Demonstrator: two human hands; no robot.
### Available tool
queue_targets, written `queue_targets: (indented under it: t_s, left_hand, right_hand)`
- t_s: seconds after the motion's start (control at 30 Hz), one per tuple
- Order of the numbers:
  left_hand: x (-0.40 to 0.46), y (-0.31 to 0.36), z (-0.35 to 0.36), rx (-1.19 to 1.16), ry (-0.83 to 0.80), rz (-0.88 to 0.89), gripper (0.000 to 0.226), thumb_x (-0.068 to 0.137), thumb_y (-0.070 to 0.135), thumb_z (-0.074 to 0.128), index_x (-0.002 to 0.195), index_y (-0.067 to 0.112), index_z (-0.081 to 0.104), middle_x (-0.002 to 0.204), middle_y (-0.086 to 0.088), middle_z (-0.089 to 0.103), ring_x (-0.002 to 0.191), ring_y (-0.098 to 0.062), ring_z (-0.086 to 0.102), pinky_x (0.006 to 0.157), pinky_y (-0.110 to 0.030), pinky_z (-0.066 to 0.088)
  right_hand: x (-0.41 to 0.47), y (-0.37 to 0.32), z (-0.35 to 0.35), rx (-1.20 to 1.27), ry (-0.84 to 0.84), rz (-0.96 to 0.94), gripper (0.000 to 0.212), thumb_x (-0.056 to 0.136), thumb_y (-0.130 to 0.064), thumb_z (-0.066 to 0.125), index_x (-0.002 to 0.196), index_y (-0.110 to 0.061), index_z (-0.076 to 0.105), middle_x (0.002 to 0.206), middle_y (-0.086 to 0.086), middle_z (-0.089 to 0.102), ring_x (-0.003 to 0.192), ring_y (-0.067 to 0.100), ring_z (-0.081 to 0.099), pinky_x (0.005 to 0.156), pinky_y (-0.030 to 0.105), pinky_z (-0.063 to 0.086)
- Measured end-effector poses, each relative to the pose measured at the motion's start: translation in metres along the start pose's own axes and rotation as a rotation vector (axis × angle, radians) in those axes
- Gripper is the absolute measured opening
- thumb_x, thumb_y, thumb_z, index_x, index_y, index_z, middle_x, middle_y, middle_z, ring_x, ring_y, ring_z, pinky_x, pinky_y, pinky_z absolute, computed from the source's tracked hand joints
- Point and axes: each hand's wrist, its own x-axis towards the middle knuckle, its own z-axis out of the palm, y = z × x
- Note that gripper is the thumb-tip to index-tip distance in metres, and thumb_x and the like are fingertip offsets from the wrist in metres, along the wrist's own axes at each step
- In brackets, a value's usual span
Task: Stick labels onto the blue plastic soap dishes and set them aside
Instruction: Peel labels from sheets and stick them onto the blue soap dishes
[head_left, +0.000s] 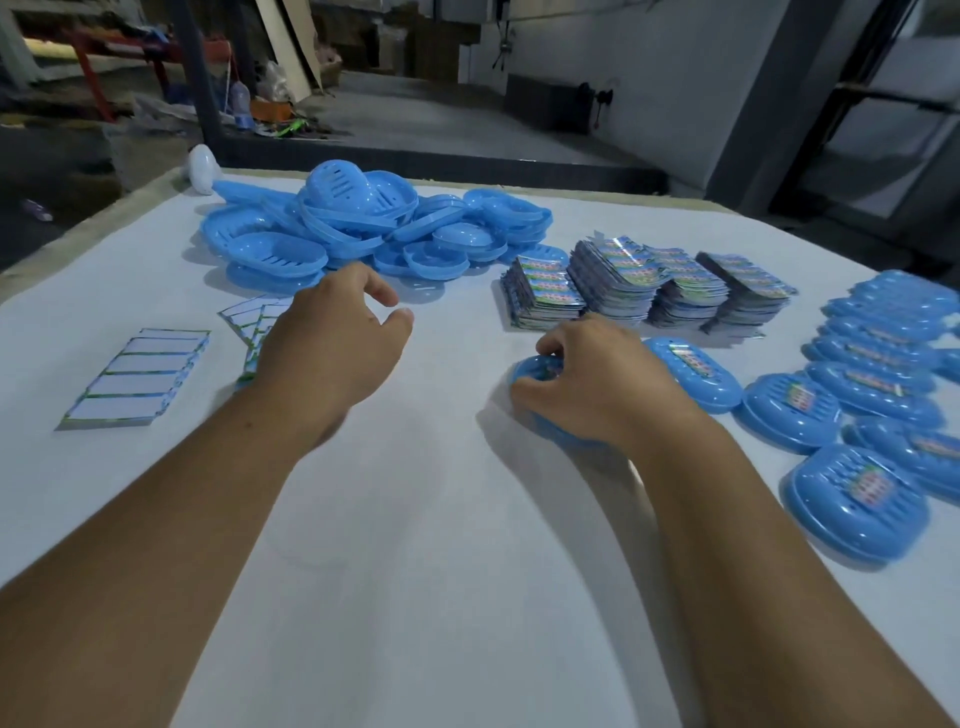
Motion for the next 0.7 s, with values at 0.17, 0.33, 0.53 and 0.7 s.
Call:
queue_targets:
  t_s: [0.17,0.33,0.53,0.7]
  left_hand:
    - [-0.003,0.002,0.0,-0.01,-0.02,0.0,0.019,0.092,0.046,0.064,0.105,0.034,0.059,0.087,0.005,0.065,0.086,-0.023,0.064,0.083,-0.043,0.054]
    - [-0.003,0.001,0.001,-0.005,-0.02,0.004,0.018,0.091,0.047,0.064,0.104,0.035,0.059,0.084,0.008,0.065,0.085,-0.022,0.064,0.082,-0.042,0.054]
    - [0.0,-0.003,0.004,0.014,-0.02,0.022,0.017,0.089,0.048,0.064,0.1,0.036,0.058,0.081,0.01,0.064,0.084,-0.019,0.063,0.082,-0.042,0.054]
    - [0.003,-0.006,0.006,0.03,-0.016,0.04,0.017,0.089,0.05,0.063,0.099,0.037,0.058,0.078,0.011,0.065,0.081,-0.016,0.064,0.078,-0.039,0.053]
  right_hand:
    - [-0.001,0.01,-0.005,0.054,0.018,0.119,0.036,0.079,-0.042,0.067,0.1,-0.014,0.072,0.101,0.005,0.064,0.1,0.032,0.058,0.081,0.038,0.05]
    - [0.0,0.016,-0.007,0.111,0.069,0.228,0.038,0.078,-0.037,0.068,0.107,-0.014,0.073,0.107,0.005,0.066,0.103,0.03,0.057,0.086,0.038,0.051]
    - [0.005,0.032,-0.011,0.155,0.059,0.372,0.037,0.078,-0.036,0.066,0.108,-0.015,0.072,0.112,0.011,0.064,0.113,0.035,0.054,0.094,0.042,0.051]
    - [0.009,0.044,-0.01,0.141,0.084,0.419,0.038,0.08,-0.039,0.068,0.109,-0.015,0.072,0.122,0.011,0.063,0.12,0.038,0.05,0.094,0.043,0.049]
